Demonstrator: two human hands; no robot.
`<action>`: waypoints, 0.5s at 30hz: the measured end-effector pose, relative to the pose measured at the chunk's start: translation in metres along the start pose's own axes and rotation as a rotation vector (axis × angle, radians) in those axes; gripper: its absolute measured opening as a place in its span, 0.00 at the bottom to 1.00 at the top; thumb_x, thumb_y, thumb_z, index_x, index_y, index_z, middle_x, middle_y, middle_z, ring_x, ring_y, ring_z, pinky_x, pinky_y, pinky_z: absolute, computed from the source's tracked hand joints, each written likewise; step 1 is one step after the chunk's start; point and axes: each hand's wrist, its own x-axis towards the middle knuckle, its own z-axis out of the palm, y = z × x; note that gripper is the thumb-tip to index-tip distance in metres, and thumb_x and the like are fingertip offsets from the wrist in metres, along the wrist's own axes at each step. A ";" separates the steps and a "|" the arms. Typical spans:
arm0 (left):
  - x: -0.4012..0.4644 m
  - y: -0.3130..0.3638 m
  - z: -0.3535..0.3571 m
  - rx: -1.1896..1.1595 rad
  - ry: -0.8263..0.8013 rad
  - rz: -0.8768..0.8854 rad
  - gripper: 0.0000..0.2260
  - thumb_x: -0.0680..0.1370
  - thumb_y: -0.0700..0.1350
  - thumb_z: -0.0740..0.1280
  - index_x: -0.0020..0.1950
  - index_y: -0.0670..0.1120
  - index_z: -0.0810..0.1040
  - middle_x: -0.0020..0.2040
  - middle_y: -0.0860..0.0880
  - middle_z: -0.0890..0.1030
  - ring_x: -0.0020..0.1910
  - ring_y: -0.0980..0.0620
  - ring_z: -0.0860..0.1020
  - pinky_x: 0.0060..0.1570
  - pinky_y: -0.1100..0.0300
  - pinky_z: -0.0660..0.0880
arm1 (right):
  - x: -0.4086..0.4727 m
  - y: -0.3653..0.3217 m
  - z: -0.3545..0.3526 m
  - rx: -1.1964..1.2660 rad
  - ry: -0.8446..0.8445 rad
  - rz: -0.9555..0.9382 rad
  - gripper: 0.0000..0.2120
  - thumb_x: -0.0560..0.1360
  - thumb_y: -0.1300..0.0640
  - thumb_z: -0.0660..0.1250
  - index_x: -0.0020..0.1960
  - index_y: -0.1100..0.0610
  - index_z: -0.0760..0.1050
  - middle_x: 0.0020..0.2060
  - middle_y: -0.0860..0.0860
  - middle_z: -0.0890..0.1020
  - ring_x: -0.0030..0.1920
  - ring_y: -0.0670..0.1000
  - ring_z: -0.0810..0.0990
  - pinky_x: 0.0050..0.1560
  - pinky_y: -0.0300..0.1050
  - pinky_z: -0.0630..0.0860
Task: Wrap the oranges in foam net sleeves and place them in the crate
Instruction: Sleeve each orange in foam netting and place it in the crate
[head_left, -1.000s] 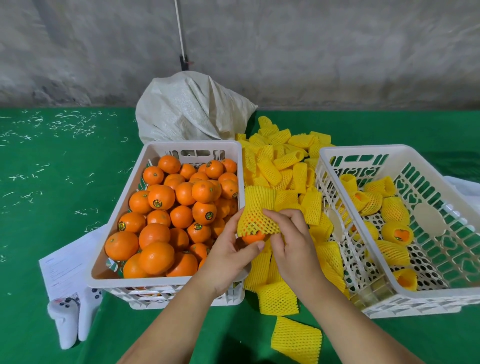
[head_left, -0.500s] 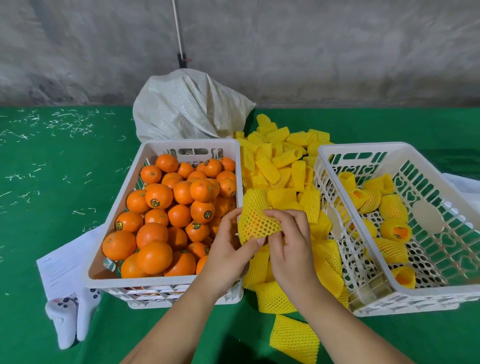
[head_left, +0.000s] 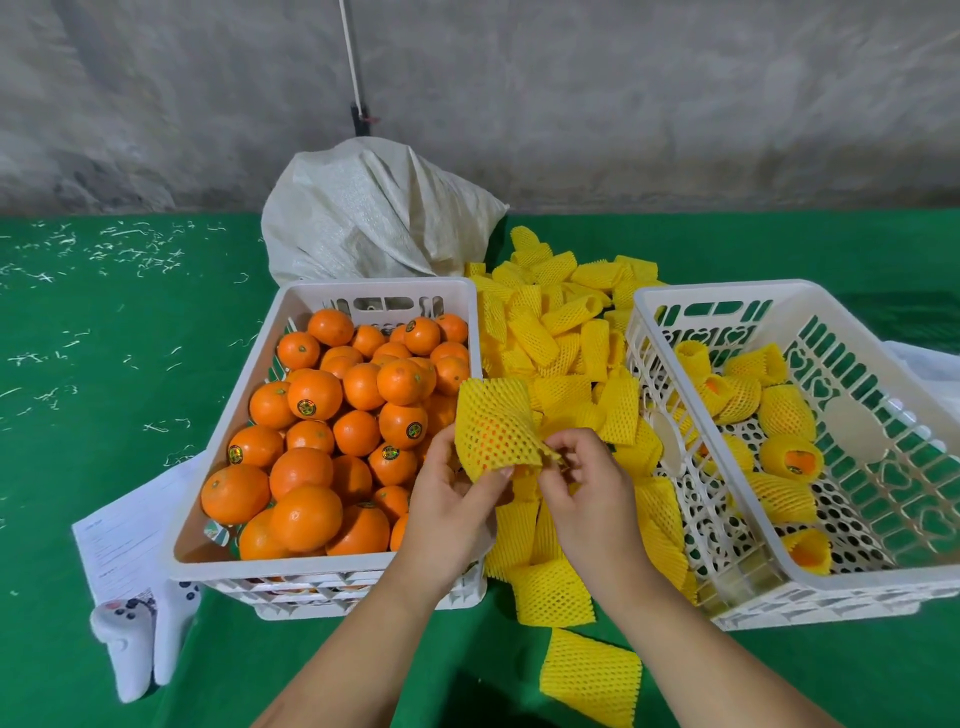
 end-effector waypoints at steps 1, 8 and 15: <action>0.001 0.000 0.000 0.000 0.039 0.005 0.18 0.81 0.39 0.72 0.69 0.47 0.75 0.54 0.45 0.84 0.49 0.49 0.83 0.45 0.60 0.79 | -0.007 -0.005 0.003 0.014 0.032 -0.061 0.09 0.79 0.61 0.69 0.56 0.49 0.76 0.48 0.42 0.78 0.48 0.42 0.78 0.45 0.35 0.74; 0.001 0.000 -0.012 0.121 -0.167 0.002 0.30 0.80 0.36 0.72 0.78 0.54 0.67 0.64 0.57 0.81 0.64 0.53 0.80 0.58 0.63 0.78 | -0.016 -0.014 0.013 -0.062 -0.044 -0.159 0.17 0.73 0.66 0.71 0.51 0.49 0.68 0.47 0.43 0.69 0.50 0.38 0.71 0.44 0.28 0.66; 0.001 -0.004 -0.009 0.124 -0.040 0.074 0.26 0.80 0.36 0.72 0.75 0.49 0.71 0.63 0.50 0.83 0.61 0.51 0.82 0.55 0.61 0.79 | -0.021 -0.005 0.001 -0.079 -0.106 -0.242 0.07 0.76 0.63 0.67 0.52 0.56 0.73 0.47 0.46 0.72 0.49 0.43 0.73 0.45 0.35 0.69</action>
